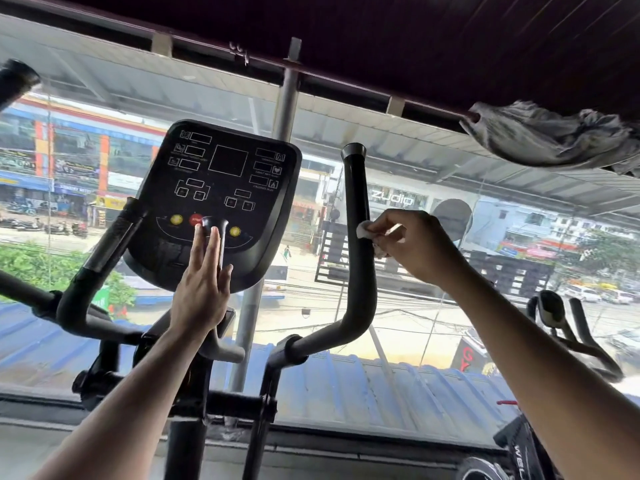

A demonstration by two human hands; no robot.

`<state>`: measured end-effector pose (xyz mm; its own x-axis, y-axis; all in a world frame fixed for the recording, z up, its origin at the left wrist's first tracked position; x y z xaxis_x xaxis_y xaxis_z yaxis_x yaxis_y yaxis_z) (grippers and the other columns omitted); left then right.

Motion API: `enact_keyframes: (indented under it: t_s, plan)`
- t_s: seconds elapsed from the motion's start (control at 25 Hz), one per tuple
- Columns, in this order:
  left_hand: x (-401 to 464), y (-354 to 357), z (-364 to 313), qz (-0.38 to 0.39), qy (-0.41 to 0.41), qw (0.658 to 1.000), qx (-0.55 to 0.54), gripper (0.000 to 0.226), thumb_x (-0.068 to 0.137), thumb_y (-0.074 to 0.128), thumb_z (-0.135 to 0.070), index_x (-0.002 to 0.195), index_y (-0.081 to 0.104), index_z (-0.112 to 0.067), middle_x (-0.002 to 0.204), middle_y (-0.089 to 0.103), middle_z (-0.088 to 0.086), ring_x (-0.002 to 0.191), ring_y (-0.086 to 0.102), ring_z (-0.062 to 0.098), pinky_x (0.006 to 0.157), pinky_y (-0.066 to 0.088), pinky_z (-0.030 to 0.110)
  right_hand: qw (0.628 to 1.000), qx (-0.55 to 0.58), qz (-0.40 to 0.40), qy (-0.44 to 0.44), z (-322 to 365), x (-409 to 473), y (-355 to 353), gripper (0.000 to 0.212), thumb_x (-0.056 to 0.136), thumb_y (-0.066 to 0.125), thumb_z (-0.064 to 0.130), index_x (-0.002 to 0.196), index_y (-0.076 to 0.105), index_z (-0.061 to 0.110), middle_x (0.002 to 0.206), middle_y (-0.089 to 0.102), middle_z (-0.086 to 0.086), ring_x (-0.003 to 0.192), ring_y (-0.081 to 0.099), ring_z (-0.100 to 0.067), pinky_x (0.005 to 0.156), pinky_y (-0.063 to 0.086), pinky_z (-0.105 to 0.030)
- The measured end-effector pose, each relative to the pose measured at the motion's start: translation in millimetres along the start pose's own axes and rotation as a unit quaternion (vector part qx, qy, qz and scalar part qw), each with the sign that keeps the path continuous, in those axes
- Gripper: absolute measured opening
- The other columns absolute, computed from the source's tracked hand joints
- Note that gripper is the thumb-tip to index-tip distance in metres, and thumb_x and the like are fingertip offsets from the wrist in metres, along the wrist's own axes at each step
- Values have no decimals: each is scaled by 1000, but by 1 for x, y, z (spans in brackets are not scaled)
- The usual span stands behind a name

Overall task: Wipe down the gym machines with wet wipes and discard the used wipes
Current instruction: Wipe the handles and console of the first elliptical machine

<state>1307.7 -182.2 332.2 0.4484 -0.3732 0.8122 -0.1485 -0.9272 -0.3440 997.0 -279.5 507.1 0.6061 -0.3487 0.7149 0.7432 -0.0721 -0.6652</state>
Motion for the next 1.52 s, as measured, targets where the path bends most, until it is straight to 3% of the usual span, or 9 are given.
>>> enact_keyframes:
  t_s: [0.2, 0.48, 0.56, 0.68, 0.84, 1.08, 1.28, 1.44, 1.52]
  plan:
    - [1, -5, -2, 7, -14, 999, -30, 70, 107, 39, -45, 167, 10, -23, 175, 0, -4, 154, 31, 30, 93, 55, 55, 988, -118, -13, -97, 14, 46, -14, 18, 89, 69, 2, 98, 76, 16, 86, 57, 26, 78, 60, -4, 74, 46, -19]
    - [1, -5, 2, 0, -13, 999, -42, 67, 107, 45, -33, 166, 15, -20, 175, 3, -7, 148, 40, 34, 92, 56, 55, 977, -191, 6, -99, 20, 67, 9, 28, 90, 54, -3, 102, 75, 10, 106, 64, -6, 97, 66, -27, 86, 54, -42]
    - [2, -4, 3, -2, -5, 999, -39, 67, 107, 46, -25, 166, 16, -18, 175, 4, -5, 148, 39, 33, 94, 55, 54, 978, -182, 30, -94, 18, 58, 8, 26, 90, 57, -3, 103, 75, 10, 106, 64, -3, 96, 67, -21, 88, 55, -41]
    - [6, 3, 0, -2, -14, 1000, 0, 72, 103, 52, -17, 165, 16, -15, 174, 7, 4, 139, 44, 43, 98, 51, 54, 975, -170, 108, -88, 19, 52, -5, 25, 89, 66, -2, 104, 78, 14, 99, 63, 8, 83, 60, 4, 84, 52, -21]
    - [26, 6, -5, -4, -33, 999, 26, 81, 98, 65, -19, 165, 19, -19, 169, 11, 13, 133, 45, 48, 92, 55, 59, 952, -262, 91, -133, 32, 95, -14, 24, 91, 60, 6, 104, 72, 21, 106, 61, 8, 94, 62, -13, 84, 54, -38]
    - [24, 3, 2, -7, -24, 1000, -16, 76, 104, 55, -32, 167, 12, -23, 175, -2, -2, 140, 46, 45, 95, 53, 60, 886, -407, 131, -178, 27, 146, 8, 31, 91, 56, -4, 93, 74, 21, 101, 53, 3, 92, 57, -19, 82, 56, -43]
    - [24, 0, 2, -3, -22, 1000, -17, 75, 105, 53, -32, 167, 11, -24, 174, -5, -7, 134, 52, 47, 88, 54, 59, 877, -409, 190, -168, 31, 107, 18, 28, 100, 46, 2, 105, 72, 11, 115, 61, -11, 106, 55, -26, 92, 43, -35]
    - [18, 0, -2, -18, 5, 1000, 25, 66, 109, 40, -42, 166, 16, -18, 175, 3, 4, 139, 46, 46, 95, 53, 61, 910, -327, 207, -150, 38, 62, 19, 29, 102, 46, 0, 115, 71, 4, 118, 61, -12, 110, 56, -22, 84, 36, -13]
    - [14, 2, -2, -21, 15, 998, 52, 68, 109, 40, -47, 166, 17, -18, 174, 5, 8, 144, 40, 44, 101, 49, 59, 935, -266, 196, -127, 38, 49, 14, 26, 101, 51, -1, 111, 75, 5, 113, 60, -7, 105, 60, -18, 86, 41, -13]
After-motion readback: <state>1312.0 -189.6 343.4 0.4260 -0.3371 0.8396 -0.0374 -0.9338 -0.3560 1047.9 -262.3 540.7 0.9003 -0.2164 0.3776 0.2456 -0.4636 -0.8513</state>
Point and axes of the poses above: each hand's wrist, its own x-axis towards the middle knuckle, its own y-axis out of the palm, z = x × y, the point moved 4 cm from there along x, towards the middle knuckle
